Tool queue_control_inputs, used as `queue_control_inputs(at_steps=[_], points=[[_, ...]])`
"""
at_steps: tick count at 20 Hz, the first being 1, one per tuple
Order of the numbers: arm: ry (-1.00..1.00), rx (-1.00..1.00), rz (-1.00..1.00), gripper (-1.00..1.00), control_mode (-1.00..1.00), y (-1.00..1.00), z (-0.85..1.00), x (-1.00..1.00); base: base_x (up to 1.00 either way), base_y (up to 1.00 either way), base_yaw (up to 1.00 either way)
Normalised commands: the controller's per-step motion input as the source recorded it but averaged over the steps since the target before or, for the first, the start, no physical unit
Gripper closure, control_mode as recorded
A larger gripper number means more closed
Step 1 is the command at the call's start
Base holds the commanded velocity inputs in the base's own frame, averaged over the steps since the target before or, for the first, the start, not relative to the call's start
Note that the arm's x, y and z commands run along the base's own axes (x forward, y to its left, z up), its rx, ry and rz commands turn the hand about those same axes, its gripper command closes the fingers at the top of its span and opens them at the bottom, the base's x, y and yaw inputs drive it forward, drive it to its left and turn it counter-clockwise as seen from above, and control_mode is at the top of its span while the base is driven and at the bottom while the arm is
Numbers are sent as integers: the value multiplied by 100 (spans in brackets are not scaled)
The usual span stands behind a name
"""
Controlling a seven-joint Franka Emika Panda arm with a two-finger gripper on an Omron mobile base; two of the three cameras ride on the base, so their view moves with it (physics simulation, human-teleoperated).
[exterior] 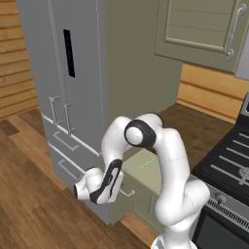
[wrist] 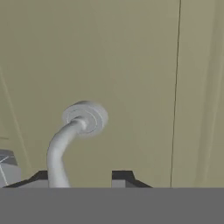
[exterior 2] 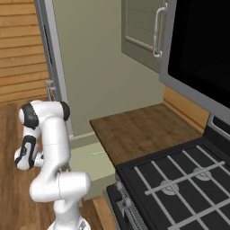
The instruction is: Take a straw from the drawer in front and place it inside the glass cup on the dining counter.
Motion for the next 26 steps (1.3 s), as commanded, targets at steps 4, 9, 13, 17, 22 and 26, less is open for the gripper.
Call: queue_control_inputs(at_steps=[4, 9, 13, 17, 22, 26], points=[[11, 4, 0, 100, -100, 89, 28, -62, 0, 0, 0], [11, 16, 1, -100, -100, 39, 45, -59, 0, 0, 0], [22, 44, 6, -100, -100, 0, 94, -60, 0, 0, 0], [39, 61, 9, -100, -100, -9, 100, -28, 0, 0, 0], [46, 66, 13, -100, -100, -12, 98, -7, 0, 0, 0], [18, 50, 11, -100, -100, -40, 100, -23, 0, 0, 0]])
